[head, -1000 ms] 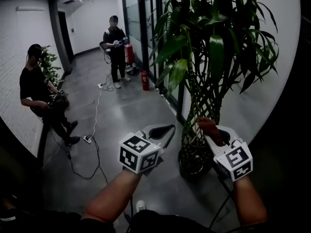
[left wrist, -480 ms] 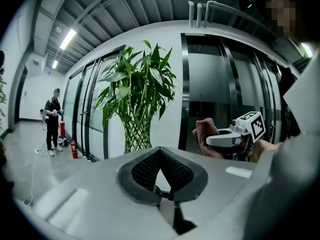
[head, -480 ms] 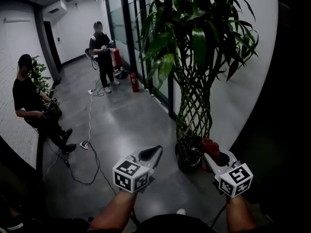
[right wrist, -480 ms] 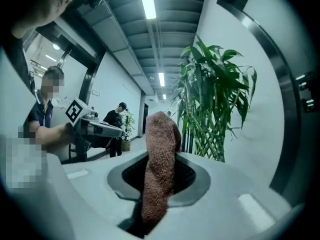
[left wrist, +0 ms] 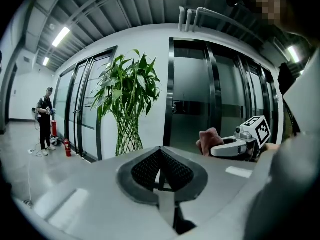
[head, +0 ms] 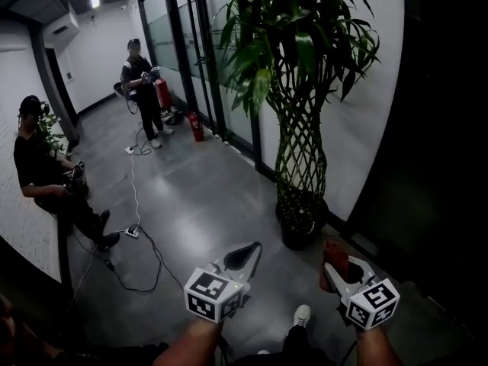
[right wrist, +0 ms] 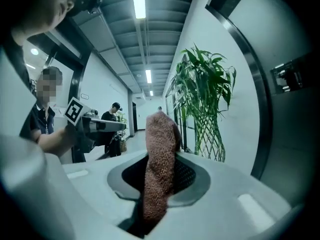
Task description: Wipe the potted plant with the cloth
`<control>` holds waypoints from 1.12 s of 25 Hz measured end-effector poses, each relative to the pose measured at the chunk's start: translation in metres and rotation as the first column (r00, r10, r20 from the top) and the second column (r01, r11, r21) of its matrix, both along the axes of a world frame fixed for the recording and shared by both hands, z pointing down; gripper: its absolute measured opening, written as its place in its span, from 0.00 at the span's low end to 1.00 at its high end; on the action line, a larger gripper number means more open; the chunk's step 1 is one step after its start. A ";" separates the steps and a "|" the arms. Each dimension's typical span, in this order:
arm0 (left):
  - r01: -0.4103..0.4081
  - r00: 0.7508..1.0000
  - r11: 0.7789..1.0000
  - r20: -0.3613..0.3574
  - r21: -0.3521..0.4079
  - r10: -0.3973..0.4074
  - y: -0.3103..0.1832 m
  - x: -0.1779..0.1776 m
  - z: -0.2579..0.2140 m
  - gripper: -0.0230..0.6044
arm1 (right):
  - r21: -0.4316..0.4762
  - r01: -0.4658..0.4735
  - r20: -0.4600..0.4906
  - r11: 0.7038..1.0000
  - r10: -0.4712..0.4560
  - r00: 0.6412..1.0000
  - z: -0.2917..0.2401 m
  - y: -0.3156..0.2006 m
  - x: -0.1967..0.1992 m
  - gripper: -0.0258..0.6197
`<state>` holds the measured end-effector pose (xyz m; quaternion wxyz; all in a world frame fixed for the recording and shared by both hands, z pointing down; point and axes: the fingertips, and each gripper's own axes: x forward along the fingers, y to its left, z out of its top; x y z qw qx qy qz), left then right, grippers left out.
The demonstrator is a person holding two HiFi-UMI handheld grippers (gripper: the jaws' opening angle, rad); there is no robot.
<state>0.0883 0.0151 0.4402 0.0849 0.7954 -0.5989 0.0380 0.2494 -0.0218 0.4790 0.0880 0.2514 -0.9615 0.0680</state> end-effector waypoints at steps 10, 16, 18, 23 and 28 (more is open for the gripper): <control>-0.089 0.995 0.994 -0.038 -0.055 0.087 0.070 0.036 0.012 0.06 | -0.019 -0.087 -0.043 0.996 0.086 0.995 0.013 0.081 0.030 0.15; -0.097 0.995 0.995 -0.027 -0.038 0.096 0.089 0.041 0.022 0.06 | -0.045 -0.092 -0.044 0.995 0.090 0.995 0.027 0.104 0.036 0.14; -0.098 0.995 0.994 -0.031 -0.050 0.097 0.091 0.045 0.025 0.06 | -0.040 -0.092 -0.051 0.995 0.090 0.995 0.027 0.107 0.038 0.14; -0.086 0.996 0.995 -0.019 -0.059 0.085 0.083 0.046 0.028 0.06 | -0.036 -0.097 -0.048 0.995 0.095 0.994 0.026 0.097 0.044 0.14; -0.059 0.998 0.997 -0.013 -0.058 0.058 0.076 0.039 0.032 0.06 | -0.050 -0.107 -0.029 0.993 0.106 0.994 0.033 0.086 0.046 0.14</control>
